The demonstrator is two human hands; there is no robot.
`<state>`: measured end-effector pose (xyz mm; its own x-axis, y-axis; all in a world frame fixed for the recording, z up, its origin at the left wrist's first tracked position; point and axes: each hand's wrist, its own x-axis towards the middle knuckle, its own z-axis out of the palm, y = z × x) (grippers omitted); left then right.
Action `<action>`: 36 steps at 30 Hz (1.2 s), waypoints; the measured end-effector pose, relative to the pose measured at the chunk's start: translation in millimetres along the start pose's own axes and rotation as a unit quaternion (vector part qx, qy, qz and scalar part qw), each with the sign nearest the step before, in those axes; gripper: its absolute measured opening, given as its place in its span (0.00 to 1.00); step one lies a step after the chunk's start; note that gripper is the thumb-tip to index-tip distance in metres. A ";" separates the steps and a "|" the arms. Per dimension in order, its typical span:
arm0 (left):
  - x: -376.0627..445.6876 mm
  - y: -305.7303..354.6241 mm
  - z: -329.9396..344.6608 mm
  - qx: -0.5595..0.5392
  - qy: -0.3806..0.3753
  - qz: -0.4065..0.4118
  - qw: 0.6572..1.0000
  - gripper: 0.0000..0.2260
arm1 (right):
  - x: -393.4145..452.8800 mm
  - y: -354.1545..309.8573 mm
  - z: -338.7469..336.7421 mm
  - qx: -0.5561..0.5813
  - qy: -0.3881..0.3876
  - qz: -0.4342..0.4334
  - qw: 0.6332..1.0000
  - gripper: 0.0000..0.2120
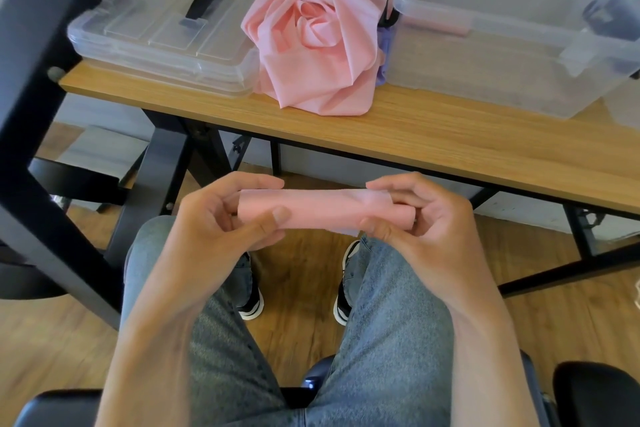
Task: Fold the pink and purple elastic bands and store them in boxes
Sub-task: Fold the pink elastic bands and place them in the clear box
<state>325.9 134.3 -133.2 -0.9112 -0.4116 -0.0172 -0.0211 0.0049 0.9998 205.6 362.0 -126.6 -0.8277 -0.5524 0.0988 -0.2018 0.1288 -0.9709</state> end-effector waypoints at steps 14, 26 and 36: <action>0.9 -2.1 -2.4 0.030 0.021 0.017 0.999 0.15 | 0.1 4.8 -0.7 -0.003 -0.042 0.038 0.998 0.20; 3.1 -6.7 -3.7 0.033 0.025 0.001 0.999 0.17 | 1.7 7.4 2.2 -0.026 -0.044 0.029 0.998 0.20; 2.4 -9.0 -0.7 0.006 -0.032 -0.048 0.998 0.16 | 2.8 10.8 5.2 -0.028 -0.009 -0.010 1.000 0.19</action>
<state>324.2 132.6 -142.3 -0.9288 -0.3525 -0.1142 -0.1141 -0.0212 0.9932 203.8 357.5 -137.9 -0.8134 -0.5707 0.1130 -0.2473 0.1633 -0.9551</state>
